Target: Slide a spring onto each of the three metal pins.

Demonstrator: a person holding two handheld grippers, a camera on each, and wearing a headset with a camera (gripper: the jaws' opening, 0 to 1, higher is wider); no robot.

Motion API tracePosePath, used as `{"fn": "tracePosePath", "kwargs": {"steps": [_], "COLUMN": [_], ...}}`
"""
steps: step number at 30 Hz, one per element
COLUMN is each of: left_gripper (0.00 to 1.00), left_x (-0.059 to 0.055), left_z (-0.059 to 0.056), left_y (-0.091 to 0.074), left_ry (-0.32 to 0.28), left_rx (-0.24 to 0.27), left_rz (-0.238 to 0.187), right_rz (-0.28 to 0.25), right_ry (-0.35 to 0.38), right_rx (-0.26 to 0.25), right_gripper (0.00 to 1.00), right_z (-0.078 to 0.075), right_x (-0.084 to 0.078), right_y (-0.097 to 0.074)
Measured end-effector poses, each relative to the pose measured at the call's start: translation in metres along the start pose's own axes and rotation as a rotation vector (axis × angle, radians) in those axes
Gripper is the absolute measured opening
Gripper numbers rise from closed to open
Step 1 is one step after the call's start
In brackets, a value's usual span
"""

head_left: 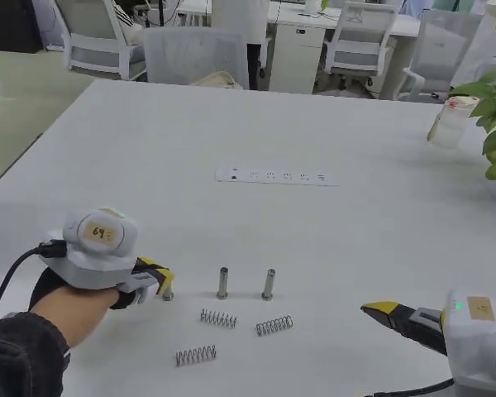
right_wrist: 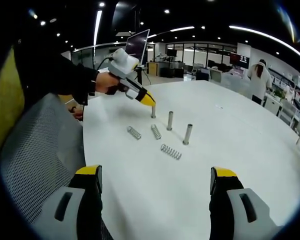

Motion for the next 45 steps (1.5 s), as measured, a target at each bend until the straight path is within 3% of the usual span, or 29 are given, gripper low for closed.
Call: {"fn": "tracePosePath", "kwargs": {"steps": [17, 36, 45], "left_gripper": [0.00, 0.00, 0.08], "left_x": [0.0012, 0.0015, -0.0001], "left_z": [-0.0044, -0.0056, -0.0053], "left_y": [0.0019, 0.0058, 0.0060], "left_ry": [0.004, 0.062, 0.058], "left_rx": [-0.012, -0.009, -0.017], "left_rz": [-0.007, -0.022, -0.031], "right_rz": [0.004, 0.007, 0.010], "right_ry": [-0.005, -0.003, -0.004], "right_rx": [0.001, 0.003, 0.004], "right_gripper": [0.88, 0.88, 0.87], "right_z": [0.0019, 0.0023, 0.0025], "right_x": [0.0003, -0.0001, -0.0005], "right_y": [-0.0001, -0.0001, 0.0005]}}
Point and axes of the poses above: the centre of the closed fingertips' face, and the gripper's own axes: y roughly forward along the fingers, z roughly to its left, x roughly out of its top, the point moved 9 cm from there along -y, roughly backward along the fingers, and after that the axes turned 3 degrees about -y, right-handed, at the moved point
